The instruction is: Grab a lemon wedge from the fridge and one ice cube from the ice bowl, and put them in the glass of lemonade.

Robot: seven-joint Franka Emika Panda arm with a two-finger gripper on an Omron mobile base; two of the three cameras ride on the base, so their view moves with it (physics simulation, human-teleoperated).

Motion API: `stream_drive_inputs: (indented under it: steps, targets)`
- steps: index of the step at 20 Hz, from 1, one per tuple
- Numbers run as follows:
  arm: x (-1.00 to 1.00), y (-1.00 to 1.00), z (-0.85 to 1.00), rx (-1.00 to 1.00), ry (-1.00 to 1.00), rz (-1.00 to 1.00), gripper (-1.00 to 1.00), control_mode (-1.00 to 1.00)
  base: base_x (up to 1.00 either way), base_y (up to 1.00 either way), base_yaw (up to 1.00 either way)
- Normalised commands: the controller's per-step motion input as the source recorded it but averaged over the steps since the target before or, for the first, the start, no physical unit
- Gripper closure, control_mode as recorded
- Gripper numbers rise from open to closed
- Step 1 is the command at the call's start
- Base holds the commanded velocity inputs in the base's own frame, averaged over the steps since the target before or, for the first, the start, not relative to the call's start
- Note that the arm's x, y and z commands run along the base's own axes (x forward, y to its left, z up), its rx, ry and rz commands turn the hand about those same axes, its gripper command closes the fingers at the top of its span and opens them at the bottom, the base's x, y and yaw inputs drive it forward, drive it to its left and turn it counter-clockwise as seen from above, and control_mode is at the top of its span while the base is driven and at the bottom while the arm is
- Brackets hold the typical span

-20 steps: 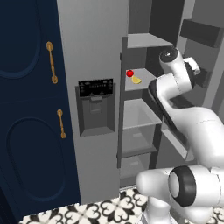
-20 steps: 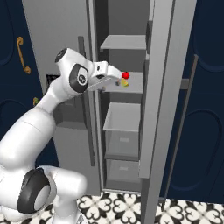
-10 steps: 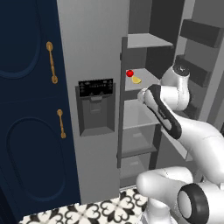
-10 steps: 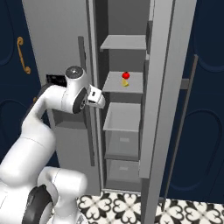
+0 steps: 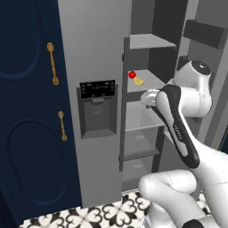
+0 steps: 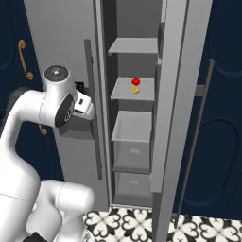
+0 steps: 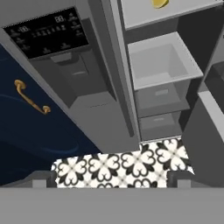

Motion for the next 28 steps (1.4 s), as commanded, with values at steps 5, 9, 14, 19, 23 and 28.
stream_drive_inputs:
  steps: [5,9,14,19,23,28]
  targets:
    - [-1.00,-0.09,0.01,-0.01,0.02,-0.07,-1.00,-1.00,0.00,0.00,0.00]
    - [-0.99,-0.12,0.00,0.00,0.00,-0.08,-1.00,-1.00,0.00,0.00,0.00]
    - [-0.25,0.02,0.04,-0.06,-0.01,-0.04,-1.00,-1.00,0.00,0.00,0.00]
    - [0.00,-0.08,-0.31,0.00,0.00,-0.01,-1.00,-1.00,0.00,0.00,0.00]
    - [0.00,-0.14,-0.20,0.00,0.00,-0.01,-1.00,-1.00,0.00,0.00,0.00]
    - [0.00,-0.22,-0.15,0.00,0.00,0.00,-1.00,1.00,0.00,-0.18,0.00]
